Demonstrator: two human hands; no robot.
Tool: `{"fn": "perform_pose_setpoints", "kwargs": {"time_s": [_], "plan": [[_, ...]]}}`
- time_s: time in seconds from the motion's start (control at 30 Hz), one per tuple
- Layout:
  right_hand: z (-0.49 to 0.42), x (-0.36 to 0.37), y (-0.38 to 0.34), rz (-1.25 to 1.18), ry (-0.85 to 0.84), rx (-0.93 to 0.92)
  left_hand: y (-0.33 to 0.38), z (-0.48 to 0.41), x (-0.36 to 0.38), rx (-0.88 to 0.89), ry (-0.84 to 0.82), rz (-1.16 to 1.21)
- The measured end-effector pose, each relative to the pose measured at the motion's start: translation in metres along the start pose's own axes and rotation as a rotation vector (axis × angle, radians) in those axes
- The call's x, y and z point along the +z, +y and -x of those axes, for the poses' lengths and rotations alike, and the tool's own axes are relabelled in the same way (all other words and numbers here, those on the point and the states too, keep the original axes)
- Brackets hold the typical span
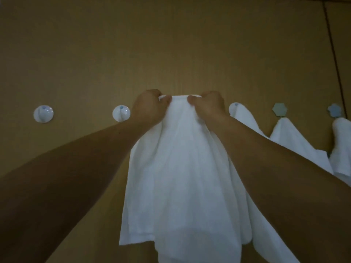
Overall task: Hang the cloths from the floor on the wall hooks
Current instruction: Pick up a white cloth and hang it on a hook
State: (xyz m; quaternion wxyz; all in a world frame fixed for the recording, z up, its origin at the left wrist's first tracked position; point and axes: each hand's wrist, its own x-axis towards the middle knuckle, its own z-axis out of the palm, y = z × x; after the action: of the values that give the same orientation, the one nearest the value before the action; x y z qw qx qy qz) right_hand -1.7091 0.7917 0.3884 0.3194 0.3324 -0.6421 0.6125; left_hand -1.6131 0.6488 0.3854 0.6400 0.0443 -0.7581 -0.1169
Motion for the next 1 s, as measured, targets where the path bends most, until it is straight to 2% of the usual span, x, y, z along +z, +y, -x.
{"fn": "perform_pose_setpoints", "kwargs": {"time_s": [0.17, 0.3, 0.37, 0.47, 0.53, 0.63, 0.7, 0.77, 0.83, 0.87, 0.9, 1.0], "plan": [[-0.027, 0.015, 0.019, 0.064, -0.030, 0.062, -0.008, -0.021, 0.027, -0.037, -0.068, -0.176], [-0.029, 0.015, 0.031, 0.069, -0.030, 0.100, -0.010, -0.016, 0.041, -0.087, -0.050, -0.198], [-0.027, 0.011, 0.031, 0.012, -0.097, 0.150, -0.011, -0.010, 0.040, -0.162, -0.140, -0.087], [-0.021, 0.006, 0.035, -0.035, -0.218, 0.241, -0.008, 0.000, 0.035, -0.435, -0.331, 0.216], [-0.013, 0.008, 0.037, 0.056, -0.237, 0.244, -0.006, 0.006, 0.030, -0.507, -0.416, 0.227], [0.002, 0.015, 0.036, 0.283, -0.173, 0.110, 0.000, 0.013, 0.029, -0.421, -0.424, 0.019], [0.016, 0.019, 0.042, 0.389, -0.082, -0.037, 0.000, 0.019, 0.031, -0.278, -0.281, -0.187], [0.031, 0.022, 0.053, 0.537, 0.083, -0.235, -0.006, 0.029, 0.031, -0.017, -0.040, -0.328], [0.044, 0.022, 0.060, 0.615, 0.188, -0.426, -0.010, 0.042, 0.031, 0.276, 0.028, -0.409], [0.048, 0.022, 0.062, 0.625, 0.171, -0.488, -0.012, 0.047, 0.032, 0.365, 0.003, -0.371], [0.052, 0.022, 0.062, 0.629, 0.130, -0.523, -0.012, 0.053, 0.033, 0.364, -0.036, -0.270], [0.062, 0.022, 0.064, 0.530, 0.076, -0.480, -0.007, 0.068, 0.034, 0.198, -0.110, 0.026]]}}
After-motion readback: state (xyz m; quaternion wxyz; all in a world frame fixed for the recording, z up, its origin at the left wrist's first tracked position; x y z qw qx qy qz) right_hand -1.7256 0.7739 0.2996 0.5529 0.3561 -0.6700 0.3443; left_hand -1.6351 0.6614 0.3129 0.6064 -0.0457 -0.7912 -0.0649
